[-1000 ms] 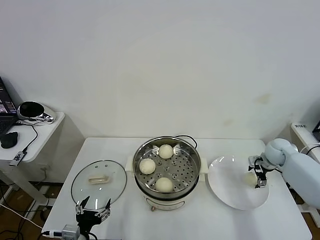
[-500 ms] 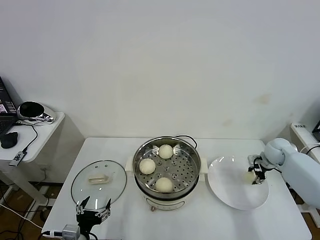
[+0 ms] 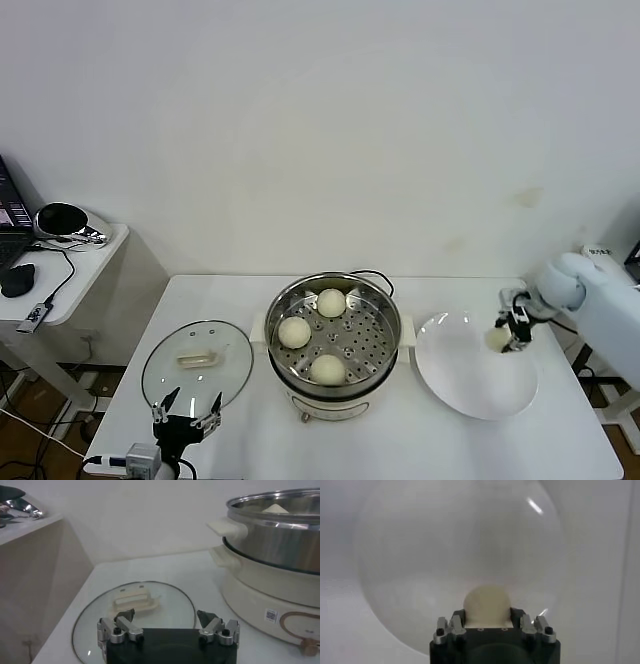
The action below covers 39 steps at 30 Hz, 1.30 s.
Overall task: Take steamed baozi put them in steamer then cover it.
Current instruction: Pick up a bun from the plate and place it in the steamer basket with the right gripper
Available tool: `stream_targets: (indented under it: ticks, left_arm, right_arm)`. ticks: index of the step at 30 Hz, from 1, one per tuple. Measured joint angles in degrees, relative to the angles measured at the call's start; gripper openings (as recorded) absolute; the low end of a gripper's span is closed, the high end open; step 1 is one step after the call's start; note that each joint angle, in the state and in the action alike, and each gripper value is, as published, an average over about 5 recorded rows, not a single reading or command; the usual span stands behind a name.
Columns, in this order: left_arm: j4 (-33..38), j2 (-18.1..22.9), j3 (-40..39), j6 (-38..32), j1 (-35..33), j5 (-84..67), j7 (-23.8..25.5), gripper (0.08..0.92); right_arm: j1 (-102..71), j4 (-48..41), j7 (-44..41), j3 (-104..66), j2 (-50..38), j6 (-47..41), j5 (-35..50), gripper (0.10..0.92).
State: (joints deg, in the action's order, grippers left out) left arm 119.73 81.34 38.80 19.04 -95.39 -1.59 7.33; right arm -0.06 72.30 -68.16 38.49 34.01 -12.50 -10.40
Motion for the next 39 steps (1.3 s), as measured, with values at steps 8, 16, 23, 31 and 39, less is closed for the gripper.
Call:
stream_targets:
  ticks: [8,16,23,31,39]
  left_arm:
    - [0.9,-0.2,0.1,0.1,1.1,0.4,0.2,0.823]
    - [2.2,-0.5,0.3,0.1,1.5,-0.2,0.3,0.823]
    - [2.9,-0.7,0.4,0.1,1.9,-1.2,0.3,0.823]
    - [3.1,-0.9,0.6,0.3,2.5,-2.3,0.5,0.823]
    - [3.6,-0.6,0.5,0.4,2.6,-2.8,0.6,0.823]
  right_arm:
    - [20.1,7.7,-0.1,18.4,2.7,-6.5,14.6,0.566]
    - [34.4,10.9,0.5,30.4,9.3,-13.0,28.5,0.568]
    - [39.0,11.5,1.8,36.3,15.7,-17.2,34.8,0.568]
    - [38.4,10.1,3.2,39.1,22.7,-20.5,36.7,0.568]
    - [35.3,8.1,4.4,39.8,27.1,-22.2,35.3,0.568]
